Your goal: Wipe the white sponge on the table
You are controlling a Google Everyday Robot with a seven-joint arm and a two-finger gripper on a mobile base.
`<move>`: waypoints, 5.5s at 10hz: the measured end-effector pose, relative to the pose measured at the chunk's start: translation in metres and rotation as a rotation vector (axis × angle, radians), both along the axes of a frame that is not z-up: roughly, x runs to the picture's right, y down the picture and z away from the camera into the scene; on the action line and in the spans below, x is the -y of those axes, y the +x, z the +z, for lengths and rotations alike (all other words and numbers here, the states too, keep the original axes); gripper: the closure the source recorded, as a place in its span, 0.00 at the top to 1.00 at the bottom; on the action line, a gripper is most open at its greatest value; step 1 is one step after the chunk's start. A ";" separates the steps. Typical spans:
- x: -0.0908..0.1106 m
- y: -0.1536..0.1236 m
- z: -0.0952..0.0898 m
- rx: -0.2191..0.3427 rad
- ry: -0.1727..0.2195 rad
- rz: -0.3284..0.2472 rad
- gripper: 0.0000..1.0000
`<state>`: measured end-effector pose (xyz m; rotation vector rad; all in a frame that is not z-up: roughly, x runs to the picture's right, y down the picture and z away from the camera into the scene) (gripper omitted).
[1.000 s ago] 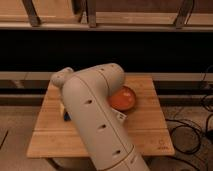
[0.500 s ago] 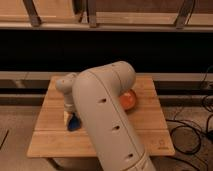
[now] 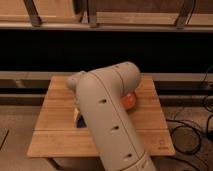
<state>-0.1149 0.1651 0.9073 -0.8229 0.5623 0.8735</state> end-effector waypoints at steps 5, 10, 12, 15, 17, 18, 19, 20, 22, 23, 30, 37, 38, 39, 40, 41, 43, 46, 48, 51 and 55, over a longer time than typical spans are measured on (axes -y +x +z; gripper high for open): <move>0.050 -0.031 0.030 0.061 0.094 -0.068 0.00; 0.051 -0.067 -0.005 0.182 0.097 -0.094 0.00; 0.027 -0.060 -0.031 0.207 0.056 -0.069 0.00; -0.016 -0.032 -0.054 0.185 -0.021 -0.022 0.00; -0.031 -0.005 -0.052 0.130 -0.048 -0.002 0.00; -0.031 0.007 -0.047 0.104 -0.047 0.004 0.00; -0.026 0.018 -0.039 0.077 -0.035 0.007 0.00; -0.018 0.023 -0.031 0.062 -0.016 0.005 0.00; 0.004 0.021 -0.011 0.052 0.037 -0.016 0.00; 0.013 0.014 -0.003 0.063 0.058 -0.027 0.00; 0.024 -0.061 0.008 0.247 0.097 -0.053 0.00; -0.037 -0.037 -0.029 0.263 -0.034 -0.085 0.00; -0.040 -0.015 -0.027 0.211 -0.051 -0.093 0.00; -0.038 -0.002 -0.022 0.173 -0.051 -0.099 0.00; -0.034 0.011 -0.017 0.134 -0.048 -0.106 0.00; -0.027 0.024 -0.007 0.096 -0.037 -0.113 0.00; -0.002 0.015 0.007 0.109 0.014 -0.101 0.12; 0.044 -0.020 0.011 0.188 0.119 -0.082 0.40; 0.058 -0.029 -0.001 0.212 0.144 -0.079 0.60; 0.049 -0.016 -0.018 0.171 0.115 -0.076 0.80; 0.052 -0.015 -0.026 0.166 0.114 -0.059 0.80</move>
